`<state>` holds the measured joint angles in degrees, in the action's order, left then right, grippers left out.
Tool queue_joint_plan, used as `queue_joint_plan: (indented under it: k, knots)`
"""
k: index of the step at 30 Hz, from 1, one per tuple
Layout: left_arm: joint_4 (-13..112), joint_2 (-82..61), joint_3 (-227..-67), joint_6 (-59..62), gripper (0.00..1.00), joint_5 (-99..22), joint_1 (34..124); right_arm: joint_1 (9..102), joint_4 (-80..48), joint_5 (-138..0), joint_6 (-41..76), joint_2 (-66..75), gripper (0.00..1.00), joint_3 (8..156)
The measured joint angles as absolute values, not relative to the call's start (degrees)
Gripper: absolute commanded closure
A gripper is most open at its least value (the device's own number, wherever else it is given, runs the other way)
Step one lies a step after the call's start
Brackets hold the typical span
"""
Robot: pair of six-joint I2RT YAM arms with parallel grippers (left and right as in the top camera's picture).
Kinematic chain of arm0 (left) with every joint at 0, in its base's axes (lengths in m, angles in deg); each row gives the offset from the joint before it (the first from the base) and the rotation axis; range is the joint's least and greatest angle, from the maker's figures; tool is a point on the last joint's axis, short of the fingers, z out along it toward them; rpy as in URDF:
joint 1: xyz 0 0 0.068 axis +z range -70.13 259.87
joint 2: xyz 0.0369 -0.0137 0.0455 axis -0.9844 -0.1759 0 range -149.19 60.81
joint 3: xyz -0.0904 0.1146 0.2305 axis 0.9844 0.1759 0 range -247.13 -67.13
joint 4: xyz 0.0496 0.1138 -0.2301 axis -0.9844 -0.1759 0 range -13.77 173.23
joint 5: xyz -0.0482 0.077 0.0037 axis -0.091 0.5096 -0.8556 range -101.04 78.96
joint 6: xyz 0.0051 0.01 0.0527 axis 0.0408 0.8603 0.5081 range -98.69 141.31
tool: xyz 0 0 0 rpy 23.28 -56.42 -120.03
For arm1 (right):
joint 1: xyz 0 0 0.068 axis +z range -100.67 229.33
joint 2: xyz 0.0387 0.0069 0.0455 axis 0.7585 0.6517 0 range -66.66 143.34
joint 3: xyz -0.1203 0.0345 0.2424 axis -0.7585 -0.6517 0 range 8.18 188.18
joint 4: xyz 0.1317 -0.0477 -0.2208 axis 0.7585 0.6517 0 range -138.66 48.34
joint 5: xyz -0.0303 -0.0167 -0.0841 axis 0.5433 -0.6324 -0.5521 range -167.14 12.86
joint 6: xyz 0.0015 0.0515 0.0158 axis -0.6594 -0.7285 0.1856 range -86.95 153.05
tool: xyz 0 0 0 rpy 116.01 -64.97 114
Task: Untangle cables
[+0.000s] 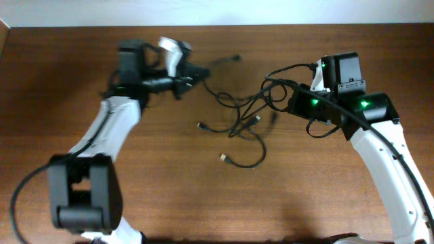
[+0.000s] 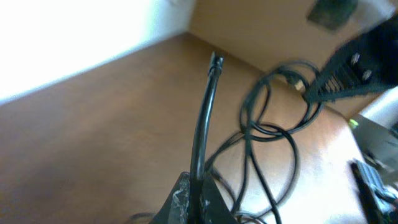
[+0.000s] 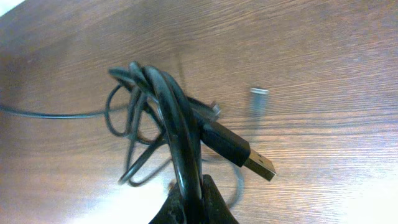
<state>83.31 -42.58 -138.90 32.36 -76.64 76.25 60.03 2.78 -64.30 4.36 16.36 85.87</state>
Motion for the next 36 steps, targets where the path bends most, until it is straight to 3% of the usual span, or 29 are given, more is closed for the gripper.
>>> queue_joint_plan:
  k: [5,10,12,15,19,25,28,31,32,34,35,36]
  knots:
    - [79.7,-37.8,-138.9,31.3,1.00,-80.8,87.7,60.1,7.1,-74.2,1.0,16.4,0.96,85.9]
    - [79.6,-35.0,-138.9,28.2,1.00,-81.8,105.0,56.3,11.0,-81.1,0.1,16.4,0.96,85.9]
    - [79.7,-31.9,-138.9,24.6,0.87,-81.8,113.5,50.9,11.2,-82.9,0.1,16.4,0.96,85.9]
    - [78.5,-31.1,-138.9,20.8,0.78,-84.2,115.4,49.3,9.9,-82.4,0.8,16.4,0.96,85.9]
    - [69.9,-30.9,-139.1,23.4,0.76,-86.3,102.9,49.3,6.4,-76.4,3.4,16.5,0.96,85.9]
    - [69.5,-30.8,-139.1,30.8,0.50,-82.2,75.1,50.5,3.2,-56.7,17.4,16.6,0.96,85.9]
    - [71.0,-30.9,-139.1,35.0,0.49,-76.3,65.5,52.2,3.2,-47.1,23.0,16.6,0.96,85.9]
    - [75.6,-34.7,-139.0,36.4,0.57,-73.5,62.4,53.0,3.2,-40.3,25.6,16.6,0.96,85.9]
    - [77.0,-37.5,-139.0,36.8,0.55,-73.1,62.4,53.1,3.2,-38.4,26.1,16.6,0.96,85.9]
    - [81.1,-44.0,-139.0,36.9,0.32,-74.2,62.3,53.1,3.1,-35.6,27.2,16.6,0.96,85.9]
    - [84.2,-46.6,-138.9,36.8,0.28,-75.6,62.2,53.1,3.3,-34.3,27.4,16.6,0.96,85.9]
    - [88.5,-48.5,-138.7,36.2,0.32,-76.7,61.9,53.1,3.5,-33.4,27.4,16.6,0.96,85.8]
